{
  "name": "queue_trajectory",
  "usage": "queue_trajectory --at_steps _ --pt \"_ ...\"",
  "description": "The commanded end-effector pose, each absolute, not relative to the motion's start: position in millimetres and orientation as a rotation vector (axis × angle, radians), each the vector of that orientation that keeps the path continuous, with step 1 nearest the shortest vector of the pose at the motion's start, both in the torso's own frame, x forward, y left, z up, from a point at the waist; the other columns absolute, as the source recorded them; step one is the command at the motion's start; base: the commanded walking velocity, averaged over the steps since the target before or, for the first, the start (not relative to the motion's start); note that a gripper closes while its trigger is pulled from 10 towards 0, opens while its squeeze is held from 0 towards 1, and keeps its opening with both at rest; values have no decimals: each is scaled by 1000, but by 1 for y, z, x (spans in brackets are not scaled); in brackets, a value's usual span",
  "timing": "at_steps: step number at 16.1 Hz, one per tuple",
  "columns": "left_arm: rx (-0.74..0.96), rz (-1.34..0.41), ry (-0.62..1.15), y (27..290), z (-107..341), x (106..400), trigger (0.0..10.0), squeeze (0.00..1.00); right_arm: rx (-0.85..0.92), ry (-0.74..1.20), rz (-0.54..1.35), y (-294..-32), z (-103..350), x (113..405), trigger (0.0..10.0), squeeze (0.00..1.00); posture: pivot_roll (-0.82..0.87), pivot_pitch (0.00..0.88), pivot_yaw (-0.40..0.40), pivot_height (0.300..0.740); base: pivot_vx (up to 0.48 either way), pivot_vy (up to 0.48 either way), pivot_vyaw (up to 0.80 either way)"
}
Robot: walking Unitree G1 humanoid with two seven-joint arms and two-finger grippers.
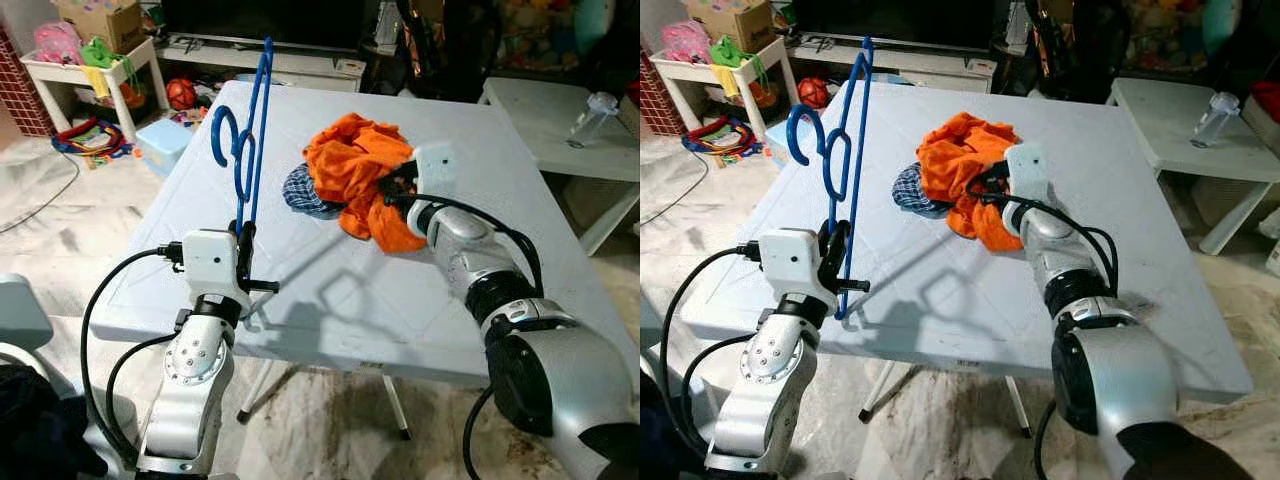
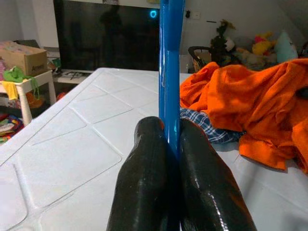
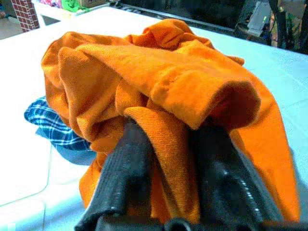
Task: Hang hanger
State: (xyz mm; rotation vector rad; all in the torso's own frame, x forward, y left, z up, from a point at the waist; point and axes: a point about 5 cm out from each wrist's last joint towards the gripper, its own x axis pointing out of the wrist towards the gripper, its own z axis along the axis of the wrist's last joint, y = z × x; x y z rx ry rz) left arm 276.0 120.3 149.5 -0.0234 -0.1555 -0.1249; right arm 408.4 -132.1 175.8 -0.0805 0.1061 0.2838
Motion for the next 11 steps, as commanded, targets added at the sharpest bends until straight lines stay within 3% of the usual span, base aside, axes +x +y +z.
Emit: queue_trajectory --at_steps 1,6,8,11 --pt "-15 -139 -127 119 145 274 10000 0 -97 96 253 -137 180 410 10000 1000 100 42 -75 740 0 0 0" --pt "-10 -144 -105 119 140 270 10000 0 -72 128 112 -166 170 406 10000 1000 103 47 -74 740 0 0 0" --pt "-1 -149 -90 120 136 269 10000 0 14 70 47 -186 174 404 10000 1000 95 49 -67 740 0 0 0" --pt "2 -163 -78 119 134 269 10000 0 30 85 116 -187 162 398 10000 1000 84 50 -57 740 0 0 0"
